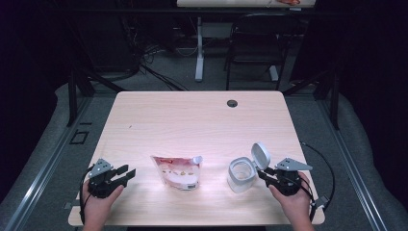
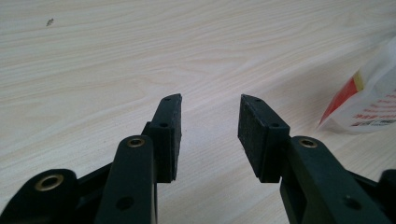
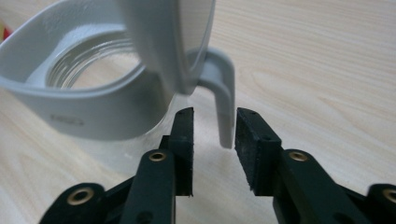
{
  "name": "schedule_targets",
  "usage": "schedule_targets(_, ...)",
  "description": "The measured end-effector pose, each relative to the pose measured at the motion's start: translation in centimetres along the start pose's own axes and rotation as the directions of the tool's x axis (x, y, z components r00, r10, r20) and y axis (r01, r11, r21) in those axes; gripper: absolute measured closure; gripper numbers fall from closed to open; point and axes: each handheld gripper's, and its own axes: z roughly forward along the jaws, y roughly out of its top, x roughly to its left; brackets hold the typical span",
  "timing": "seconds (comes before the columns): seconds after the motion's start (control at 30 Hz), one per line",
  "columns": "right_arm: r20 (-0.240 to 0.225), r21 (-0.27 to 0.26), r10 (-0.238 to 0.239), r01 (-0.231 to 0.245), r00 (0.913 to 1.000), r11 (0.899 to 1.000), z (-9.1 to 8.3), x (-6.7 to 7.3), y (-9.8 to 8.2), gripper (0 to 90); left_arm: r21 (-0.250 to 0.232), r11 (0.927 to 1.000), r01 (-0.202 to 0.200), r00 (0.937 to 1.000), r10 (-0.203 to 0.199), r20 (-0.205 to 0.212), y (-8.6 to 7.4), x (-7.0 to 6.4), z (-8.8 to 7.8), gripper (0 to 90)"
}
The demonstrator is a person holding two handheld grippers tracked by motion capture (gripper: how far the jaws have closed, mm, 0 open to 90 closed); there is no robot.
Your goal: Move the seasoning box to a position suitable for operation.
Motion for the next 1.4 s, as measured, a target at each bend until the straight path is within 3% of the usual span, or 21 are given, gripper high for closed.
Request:
schedule_targets(0.23, 0.002, -0.015, -0.004, 0.004, 1.0000, 1.000, -1.1, 0.5, -0.2, 56.9, -0.001, 0.9999, -0.010, 0.9999, 0.010, -0.001, 0.0, -0.1, 0.1, 59.0)
schedule_targets(0.37, 0.039, 0.007, -0.042, 0.042, 0.9983, 0.999, -1.2, 0.4, -0.2, 54.7, 0.002, 1.0000, -0.009, 1.0000, 0.009, -0.004, 0.1, 0.0, 0.1, 58.0)
schedule_targets(0.57, 0.104, 0.013, -0.025, 0.024, 0.9943, 1.000, -1.4, 0.3, -0.3, 47.5, 0.001, 0.9999, -0.012, 0.9999, 0.012, 0.009, 0.2, -0.1, 0.3, 56.5)
schedule_targets(0.77, 0.143, 0.042, 0.005, -0.011, 0.9898, 0.999, -0.8, 0.2, -0.7, 46.8, -0.007, 1.0000, -0.003, 1.0000, 0.003, -0.008, 0.4, 0.0, 0.3, 59.9)
schedule_targets(1.03, 0.162, 0.048, -0.051, 0.044, 0.9854, 0.998, -0.5, 0.7, -1.1, 38.7, -0.027, 0.9995, 0.018, 0.9998, -0.018, -0.007, 1.2, -0.4, 0.2, 61.1)
schedule_targets(1.13, 0.157, 0.076, -0.069, 0.058, 0.9852, 0.995, -0.7, 0.8, -1.1, 41.8, -0.034, 0.9993, 0.014, 0.9999, -0.015, -0.004, 1.6, -0.8, 0.0, 62.2)
schedule_targets(1.3, 0.135, 0.077, -0.101, 0.091, 0.9857, 0.993, -1.5, 0.9, -1.1, 64.6, -0.032, 0.9995, -0.003, 0.9985, 0.005, 0.055, 2.1, -1.5, -0.1, 61.0)
schedule_targets(1.4, 0.127, 0.062, -0.105, 0.098, 0.9862, 0.993, -2.1, 1.0, -1.0, 68.1, -0.025, 0.9995, -0.020, 0.9972, 0.022, 0.072, 2.4, -2.0, -0.3, 60.4)
